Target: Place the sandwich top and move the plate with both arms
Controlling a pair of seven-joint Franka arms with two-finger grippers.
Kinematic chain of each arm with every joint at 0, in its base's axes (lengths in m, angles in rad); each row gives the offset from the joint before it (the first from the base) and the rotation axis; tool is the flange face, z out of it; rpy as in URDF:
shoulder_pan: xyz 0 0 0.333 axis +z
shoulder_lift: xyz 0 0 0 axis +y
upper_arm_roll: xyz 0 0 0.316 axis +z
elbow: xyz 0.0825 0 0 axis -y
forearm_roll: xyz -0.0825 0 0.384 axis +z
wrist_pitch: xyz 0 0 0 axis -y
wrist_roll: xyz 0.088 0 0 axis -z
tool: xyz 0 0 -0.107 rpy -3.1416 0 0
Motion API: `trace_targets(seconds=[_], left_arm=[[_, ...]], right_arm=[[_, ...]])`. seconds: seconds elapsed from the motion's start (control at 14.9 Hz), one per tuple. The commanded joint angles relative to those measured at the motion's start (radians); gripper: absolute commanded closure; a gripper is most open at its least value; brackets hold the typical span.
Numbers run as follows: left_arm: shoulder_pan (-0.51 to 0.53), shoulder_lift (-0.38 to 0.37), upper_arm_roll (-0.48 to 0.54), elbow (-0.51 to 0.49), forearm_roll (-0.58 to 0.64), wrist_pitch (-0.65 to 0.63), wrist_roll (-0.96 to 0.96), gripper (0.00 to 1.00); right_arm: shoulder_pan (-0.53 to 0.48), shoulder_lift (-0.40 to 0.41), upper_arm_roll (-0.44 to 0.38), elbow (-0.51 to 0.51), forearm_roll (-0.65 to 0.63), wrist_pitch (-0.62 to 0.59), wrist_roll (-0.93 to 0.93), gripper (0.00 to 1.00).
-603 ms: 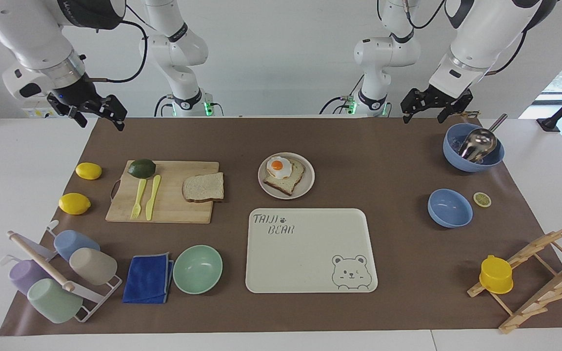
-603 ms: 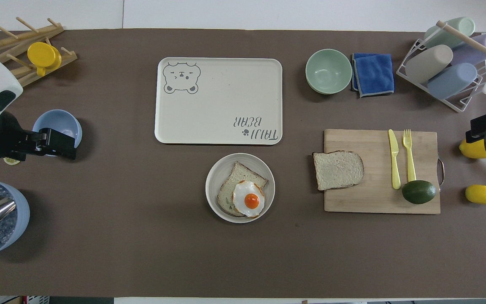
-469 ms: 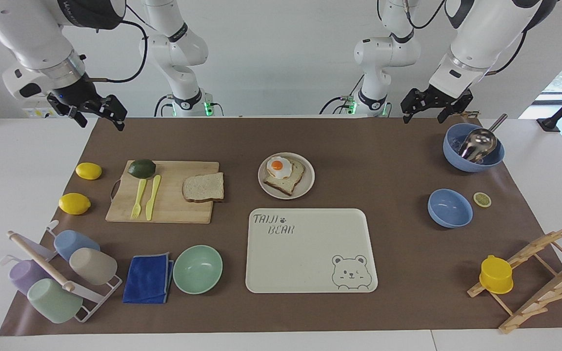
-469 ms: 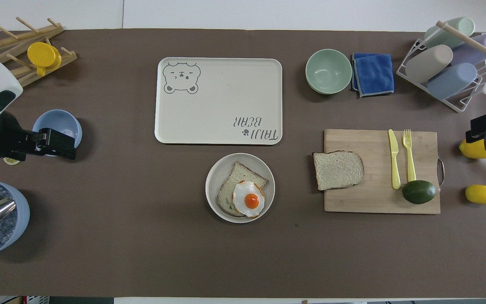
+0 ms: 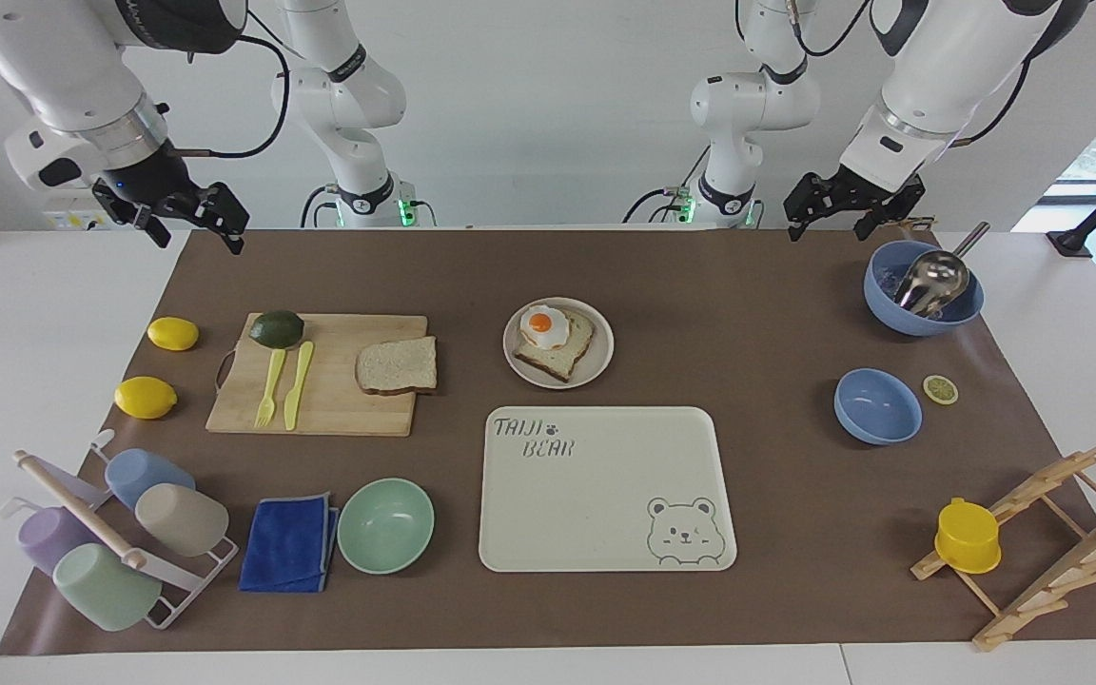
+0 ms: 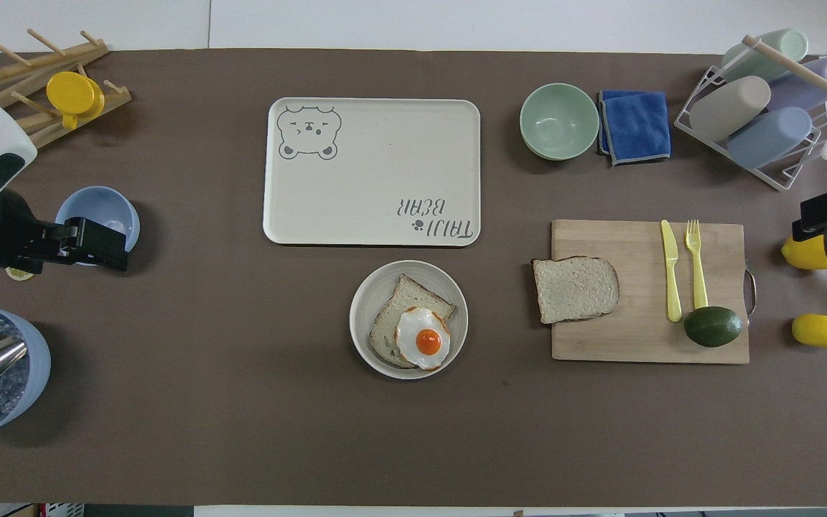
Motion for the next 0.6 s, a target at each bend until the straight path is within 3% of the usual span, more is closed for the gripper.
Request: trace_targets(seconds=[0.0,0.13,0.27,0.54], left_arm=[[0.016,-0.017,-0.008,-0.012,0.015,0.0,0.007,0.0],[0.016,-0.017,-0.008,-0.012,0.015,0.0,0.006,0.0],[0.016,-0.017,-0.008,-0.012,0.015,0.0,0.006,0.0],[0.016,-0.017,-0.008,-0.012,0.015,-0.001,0.006,0.0]], right_arm=[[0.01,-0.037,0.027,-0.054,0.025,0.035,-0.034,0.0],[0.061,-0.03,0.056,-0.06,-0.009,0.052,-0.026,0.0],[0.206,-0.023,0.059,-0.092,-0.173,0.057,0.029,0.0],[0.324,0.107,0.061,-0.082,-0.215,0.116,0.087,0.0]])
